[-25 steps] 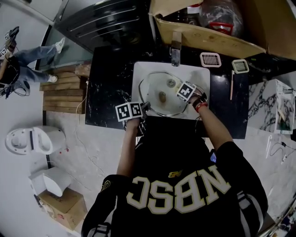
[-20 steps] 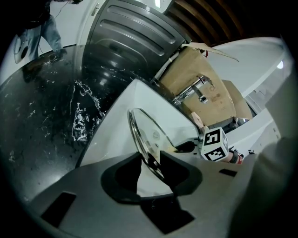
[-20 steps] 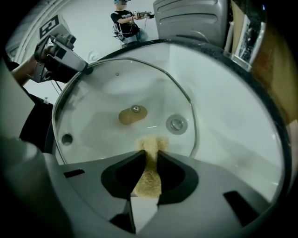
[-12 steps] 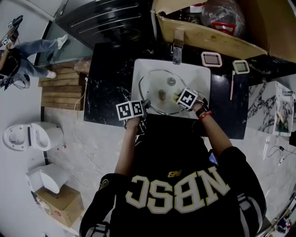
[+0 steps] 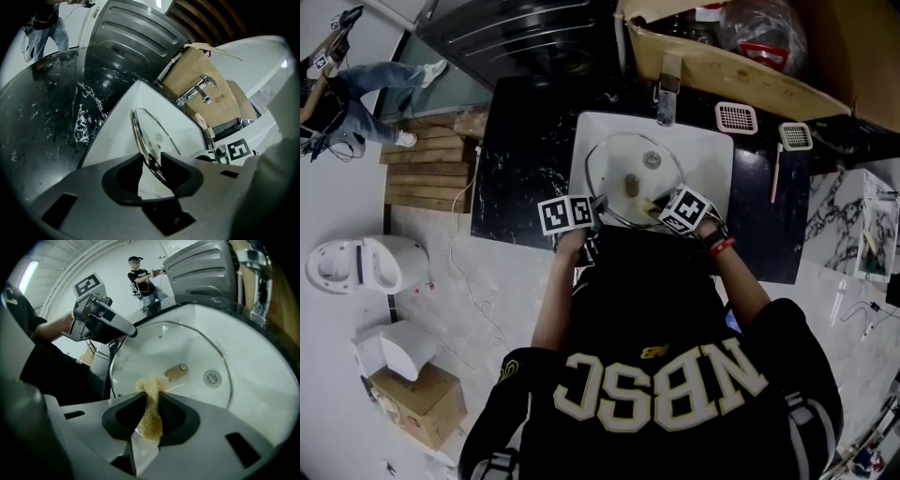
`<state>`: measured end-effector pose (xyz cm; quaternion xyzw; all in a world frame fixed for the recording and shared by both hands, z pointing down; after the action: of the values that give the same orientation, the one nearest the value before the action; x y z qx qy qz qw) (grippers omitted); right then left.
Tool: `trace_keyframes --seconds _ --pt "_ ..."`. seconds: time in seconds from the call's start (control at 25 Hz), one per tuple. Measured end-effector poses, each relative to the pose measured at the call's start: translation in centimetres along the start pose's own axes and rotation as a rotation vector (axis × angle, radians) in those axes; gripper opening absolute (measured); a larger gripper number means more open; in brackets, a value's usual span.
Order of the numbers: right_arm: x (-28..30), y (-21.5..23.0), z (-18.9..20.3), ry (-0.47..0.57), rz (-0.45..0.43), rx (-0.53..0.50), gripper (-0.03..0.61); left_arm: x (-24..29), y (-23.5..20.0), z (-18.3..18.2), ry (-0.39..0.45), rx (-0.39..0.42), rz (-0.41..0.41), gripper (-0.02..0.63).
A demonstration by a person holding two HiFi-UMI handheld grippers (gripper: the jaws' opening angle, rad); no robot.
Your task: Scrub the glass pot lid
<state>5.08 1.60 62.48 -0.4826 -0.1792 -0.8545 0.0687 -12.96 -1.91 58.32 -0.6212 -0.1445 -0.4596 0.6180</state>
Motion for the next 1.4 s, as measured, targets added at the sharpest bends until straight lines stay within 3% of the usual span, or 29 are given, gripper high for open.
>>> trace_keyframes --seconds 0.2,0.4,0.84,1.08,1.4 --pt "0.1 -1.3 -1.9 0.053 -0.074 -0.056 0.086 -0.2 0.1 0.2 0.024 0.018 0.003 0.137" --pt "1.1 -2.1 -3.9 0.147 -0.135 -0.048 0.089 -0.2 0.2 0.2 0.020 0.021 0.000 0.137" --pt "3.3 0.3 -8.1 0.298 -0.096 0.047 0.103 -0.1 0.0 0.2 0.009 0.013 -0.034 0.136" --pt "3.7 1.4 -9.0 0.298 -0.176 -0.006 0.106 -0.1 -0.3 0.2 0.002 0.003 -0.051 0.133" --pt "5.8 5.5 -10.8 0.403 0.035 0.111 0.104 0.0 -0.2 0.4 -0.012 0.032 -0.069 0.137"
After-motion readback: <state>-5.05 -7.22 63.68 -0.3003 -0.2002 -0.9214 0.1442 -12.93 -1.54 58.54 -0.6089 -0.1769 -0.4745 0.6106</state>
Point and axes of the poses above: the fingertips, and each gripper's own axes: x forward along the fingers, y to its right, z out of its underside, the point moved 5 cm from there along -x, backward along the fingers, and after that the axes turned 14 degrees about -x, right-handed, at the moved point
